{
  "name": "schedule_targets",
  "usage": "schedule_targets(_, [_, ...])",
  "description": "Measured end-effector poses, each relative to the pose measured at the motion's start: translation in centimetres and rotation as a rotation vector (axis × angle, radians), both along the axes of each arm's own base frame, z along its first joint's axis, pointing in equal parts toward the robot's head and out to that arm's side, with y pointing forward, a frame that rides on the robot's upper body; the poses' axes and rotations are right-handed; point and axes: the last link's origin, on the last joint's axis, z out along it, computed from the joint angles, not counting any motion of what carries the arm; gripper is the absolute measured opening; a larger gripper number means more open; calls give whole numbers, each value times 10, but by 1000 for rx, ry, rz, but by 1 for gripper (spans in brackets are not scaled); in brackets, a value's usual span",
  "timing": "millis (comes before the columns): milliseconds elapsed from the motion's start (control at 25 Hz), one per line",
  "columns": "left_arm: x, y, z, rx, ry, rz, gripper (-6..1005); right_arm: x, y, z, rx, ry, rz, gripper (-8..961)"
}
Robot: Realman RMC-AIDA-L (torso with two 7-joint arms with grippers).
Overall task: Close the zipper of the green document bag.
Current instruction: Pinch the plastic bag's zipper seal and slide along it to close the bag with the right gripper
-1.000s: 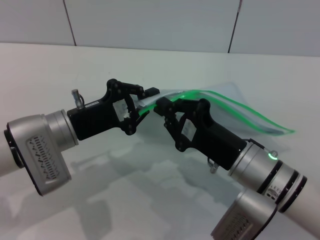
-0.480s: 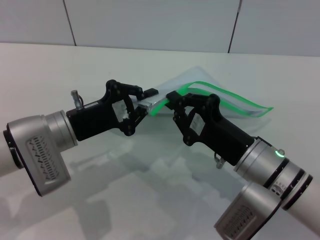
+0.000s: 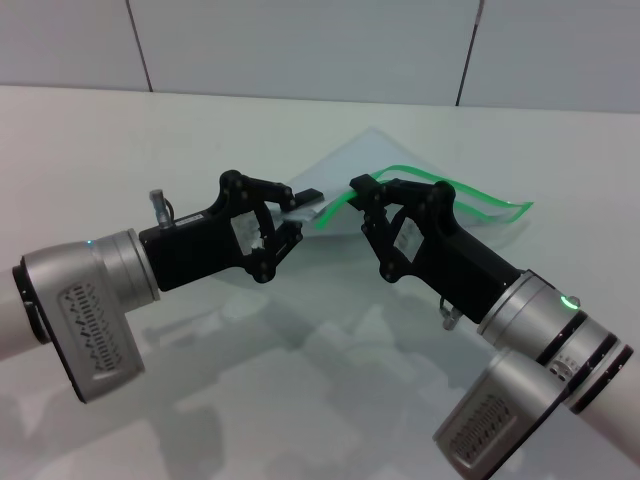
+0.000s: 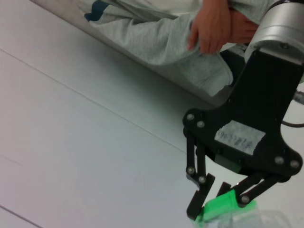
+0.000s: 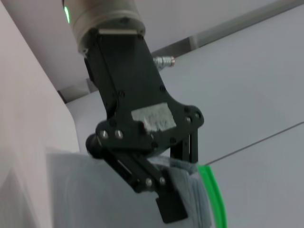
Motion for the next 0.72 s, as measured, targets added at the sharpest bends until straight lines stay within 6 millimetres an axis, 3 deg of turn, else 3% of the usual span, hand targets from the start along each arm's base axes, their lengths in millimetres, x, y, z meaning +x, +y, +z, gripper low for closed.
schedule_targets(720, [0, -6, -7, -26, 29, -28, 55, 21, 13, 6, 39, -34, -115, 107])
